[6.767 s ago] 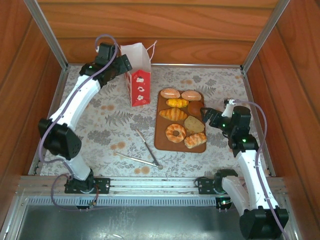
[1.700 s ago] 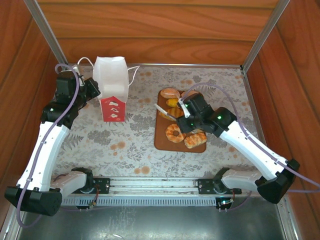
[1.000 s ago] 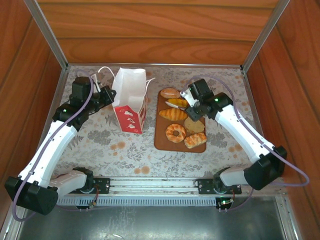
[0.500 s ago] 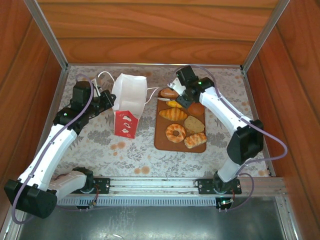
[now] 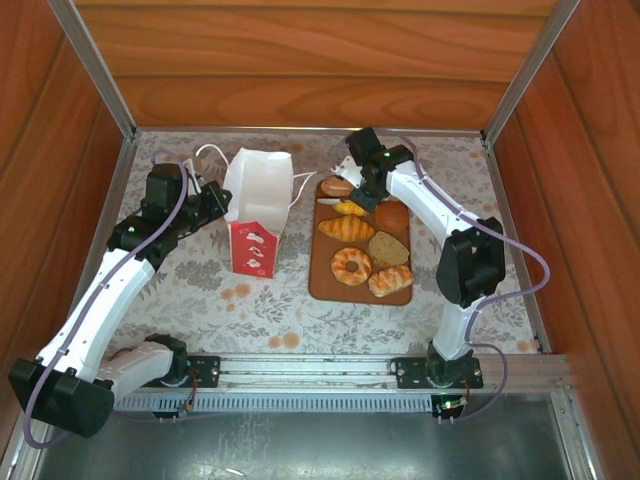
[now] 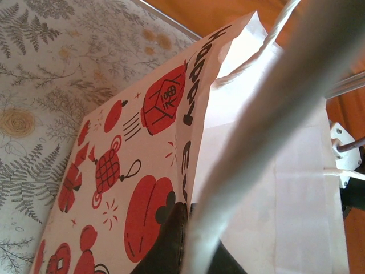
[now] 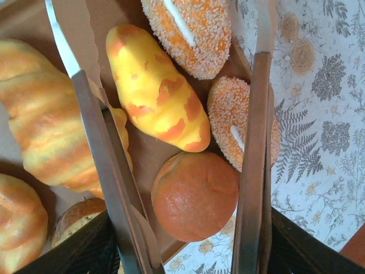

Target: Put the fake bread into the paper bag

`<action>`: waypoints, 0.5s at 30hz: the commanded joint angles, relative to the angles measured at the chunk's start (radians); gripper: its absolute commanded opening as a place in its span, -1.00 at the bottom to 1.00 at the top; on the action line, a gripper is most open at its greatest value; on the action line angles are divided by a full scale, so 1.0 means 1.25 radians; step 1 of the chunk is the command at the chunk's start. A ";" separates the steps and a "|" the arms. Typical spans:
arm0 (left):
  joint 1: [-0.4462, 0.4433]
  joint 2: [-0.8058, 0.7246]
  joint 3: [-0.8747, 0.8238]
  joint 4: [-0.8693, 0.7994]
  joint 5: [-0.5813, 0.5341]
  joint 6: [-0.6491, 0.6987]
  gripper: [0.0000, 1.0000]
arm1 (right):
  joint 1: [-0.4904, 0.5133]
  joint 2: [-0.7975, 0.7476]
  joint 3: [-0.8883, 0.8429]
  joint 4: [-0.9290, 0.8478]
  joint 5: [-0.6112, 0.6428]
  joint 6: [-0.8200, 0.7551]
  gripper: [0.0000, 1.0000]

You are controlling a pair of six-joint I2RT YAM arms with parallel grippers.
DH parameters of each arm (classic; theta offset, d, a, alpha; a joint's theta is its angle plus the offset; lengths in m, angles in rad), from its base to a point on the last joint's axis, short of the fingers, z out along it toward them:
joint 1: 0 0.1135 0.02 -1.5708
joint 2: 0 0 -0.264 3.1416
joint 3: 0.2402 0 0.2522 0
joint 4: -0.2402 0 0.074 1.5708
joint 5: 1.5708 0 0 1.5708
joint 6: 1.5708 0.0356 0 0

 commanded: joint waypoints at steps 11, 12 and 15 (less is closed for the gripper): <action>-0.004 -0.008 0.000 0.014 -0.010 -0.005 -1.00 | -0.016 0.086 0.073 -0.012 0.037 0.007 0.10; -0.004 -0.008 -0.001 0.015 -0.010 -0.005 -1.00 | -0.016 0.091 0.074 -0.015 0.038 0.006 0.08; -0.005 -0.007 0.000 0.014 -0.010 -0.008 -1.00 | -0.017 0.095 0.075 -0.016 0.045 0.005 0.02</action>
